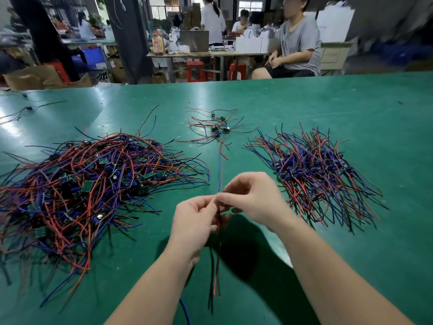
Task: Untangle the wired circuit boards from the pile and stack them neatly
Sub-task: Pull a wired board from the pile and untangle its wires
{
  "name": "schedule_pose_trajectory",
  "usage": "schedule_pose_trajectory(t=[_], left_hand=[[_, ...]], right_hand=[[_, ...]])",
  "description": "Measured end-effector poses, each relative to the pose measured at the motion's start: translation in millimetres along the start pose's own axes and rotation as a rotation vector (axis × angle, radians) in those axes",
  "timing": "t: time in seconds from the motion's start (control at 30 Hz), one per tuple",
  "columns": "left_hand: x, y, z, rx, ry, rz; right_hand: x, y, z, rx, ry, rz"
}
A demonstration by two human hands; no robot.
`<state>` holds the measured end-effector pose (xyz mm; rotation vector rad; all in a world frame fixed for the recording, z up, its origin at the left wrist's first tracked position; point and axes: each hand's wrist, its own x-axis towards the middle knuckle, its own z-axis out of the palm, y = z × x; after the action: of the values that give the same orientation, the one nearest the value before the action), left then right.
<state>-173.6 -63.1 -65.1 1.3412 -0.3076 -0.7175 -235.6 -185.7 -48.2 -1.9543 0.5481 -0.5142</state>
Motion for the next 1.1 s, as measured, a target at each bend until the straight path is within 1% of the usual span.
schedule_pose_trajectory(t=[0.03, 0.07, 0.1, 0.2, 0.27, 0.3, 0.33, 0.37, 0.43, 0.5, 0.57, 0.6, 0.7, 0.73, 0.8, 0.87, 0.93, 1.0, 1.1], left_hand=[[-0.9, 0.9, -0.2, 0.03, -0.013, 0.013], [-1.3, 2.3, -0.4, 0.045, -0.03, 0.019], [-1.8, 3.7, -0.5, 0.053, -0.055, 0.017], [-3.7, 7.2, -0.2, 0.066, -0.122, -0.009], [-3.4, 7.5, -0.2, 0.076, -0.121, -0.027], [-3.3, 7.5, -0.5, 0.08, -0.117, -0.037], [-3.1, 7.7, -0.9, 0.081, -0.105, -0.046], [-2.2, 7.6, -1.6, 0.081, -0.086, -0.053], [-0.5, 7.5, -3.0, 0.083, -0.05, -0.07], [2.2, 6.8, -4.5, 0.097, -0.025, -0.074], [4.4, 6.2, -5.6, 0.146, 0.017, -0.053], [6.1, 5.4, -7.3, 0.223, 0.06, -0.018], [11.3, 4.5, -19.1, 0.661, 0.2, 0.159], [12.0, 6.8, -23.3, 0.76, 0.236, 0.2], [13.6, 12.3, -31.7, 0.87, 0.305, 0.249], [17.1, 17.3, -40.3, 1.04, 0.434, 0.312], [20.2, 19.2, -50.2, 1.218, 0.568, 0.34], [22.1, 18.9, -61.2, 1.354, 0.635, 0.259], [24.0, 14.5, -71.9, 1.445, 0.625, 0.063]], right_hand=[[0.4, 0.2, 3.3, -0.07, 0.039, -0.017], [0.5, 0.6, 3.7, -0.075, 0.058, -0.007], [0.3, 0.8, 2.5, -0.011, 0.053, 0.027], [0.9, -2.1, -5.8, 0.35, -0.009, 0.191], [6.6, -5.5, -22.9, 0.464, 0.054, 0.23], [11.1, -6.4, -37.8, 0.45, 0.127, 0.218], [15.7, -6.3, -56.4, 0.382, 0.216, 0.189], [19.9, -4.3, -77.1, 0.259, 0.309, 0.157], [27.0, 5.5, -119.6, -0.067, 0.481, 0.141], [32.9, 21.6, -156.4, -0.361, 0.616, 0.205], [38.3, 42.8, -183.0, -0.531, 0.668, 0.318], [40.2, 53.7, -191.5, -0.585, 0.649, 0.383], [38.9, 76.7, -194.9, -0.736, 0.501, 0.555], [38.0, 79.9, -191.7, -0.766, 0.465, 0.586], [37.3, 75.7, -182.1, -0.826, 0.456, 0.59], [37.5, 60.9, -166.8, -0.9, 0.479, 0.487], [37.5, 42.3, -144.1, -0.903, 0.467, 0.293], [34.7, 22.4, -114.7, -0.832, 0.4, 0.143], [29.8, 1.6, -70.8, -0.745, 0.262, 0.043]])
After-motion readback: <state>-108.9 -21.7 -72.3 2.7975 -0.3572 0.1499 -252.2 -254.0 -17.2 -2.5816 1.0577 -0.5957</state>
